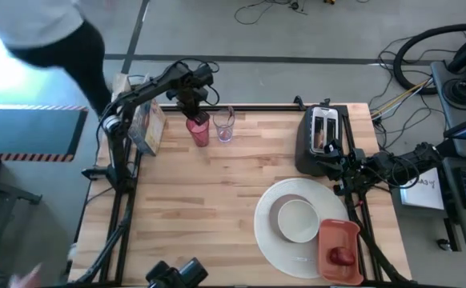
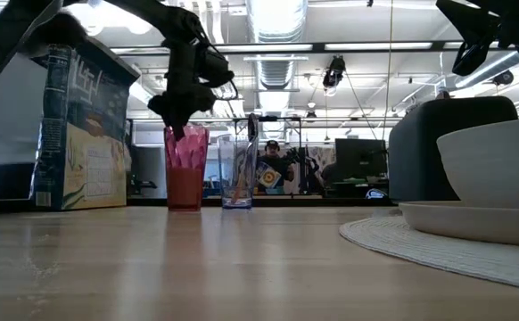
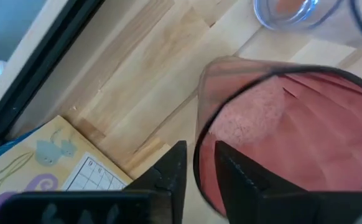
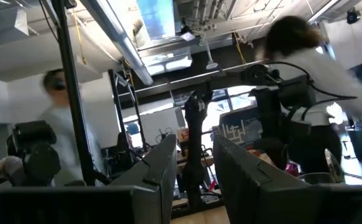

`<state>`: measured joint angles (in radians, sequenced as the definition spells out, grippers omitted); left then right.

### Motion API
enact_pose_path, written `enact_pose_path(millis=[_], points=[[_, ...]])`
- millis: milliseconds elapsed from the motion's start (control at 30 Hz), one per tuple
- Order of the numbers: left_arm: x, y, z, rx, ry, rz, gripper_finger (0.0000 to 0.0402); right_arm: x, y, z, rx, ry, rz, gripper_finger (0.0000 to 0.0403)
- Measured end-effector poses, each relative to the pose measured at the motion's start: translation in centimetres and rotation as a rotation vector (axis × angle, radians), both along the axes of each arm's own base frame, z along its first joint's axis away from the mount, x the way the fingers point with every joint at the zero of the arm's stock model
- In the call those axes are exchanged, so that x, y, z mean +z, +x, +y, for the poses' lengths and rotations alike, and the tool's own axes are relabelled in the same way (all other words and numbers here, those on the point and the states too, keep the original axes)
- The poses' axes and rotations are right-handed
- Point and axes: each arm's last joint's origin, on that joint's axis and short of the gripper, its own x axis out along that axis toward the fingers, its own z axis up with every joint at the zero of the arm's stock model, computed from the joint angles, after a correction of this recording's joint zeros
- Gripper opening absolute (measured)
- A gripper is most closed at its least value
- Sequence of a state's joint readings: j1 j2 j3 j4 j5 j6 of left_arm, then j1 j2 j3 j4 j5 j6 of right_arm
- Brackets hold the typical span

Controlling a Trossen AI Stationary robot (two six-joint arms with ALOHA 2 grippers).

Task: Arrange a breakfast setting
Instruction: Move the red cup of grain rice to the top of the table, then remove the white bowl from the peach plate

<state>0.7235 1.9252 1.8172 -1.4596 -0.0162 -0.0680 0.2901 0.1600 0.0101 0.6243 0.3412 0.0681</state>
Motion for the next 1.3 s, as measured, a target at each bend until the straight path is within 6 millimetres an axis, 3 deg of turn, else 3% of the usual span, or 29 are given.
enact_pose_path(millis=[433,700,867,1133,1300], points=[[4.4,-1.6,-2.6,-0.027,0.05,-0.114,0.0124,0.0,0.0,0.0,0.0,0.0,0.0,0.0095],[6.2,-1.9,-6.9,-0.041,0.076,-0.139,0.0128,0.0,0.0,0.0,0.0,0.0,0.0,0.0095],[5.6,-1.4,-11.4,-0.1,0.138,-0.181,0.0128,0.0,0.0,0.0,0.0,0.0,0.0,0.0095],[2.4,-0.4,-19.3,-0.25,0.203,-0.325,0.0128,0.0,0.0,0.0,0.0,0.0,0.0,0.0095],[0.1,-0.3,-22.4,-0.297,0.238,-0.395,0.0128,0.0,0.0,0.0,0.0,0.0,0.0,0.0095]])
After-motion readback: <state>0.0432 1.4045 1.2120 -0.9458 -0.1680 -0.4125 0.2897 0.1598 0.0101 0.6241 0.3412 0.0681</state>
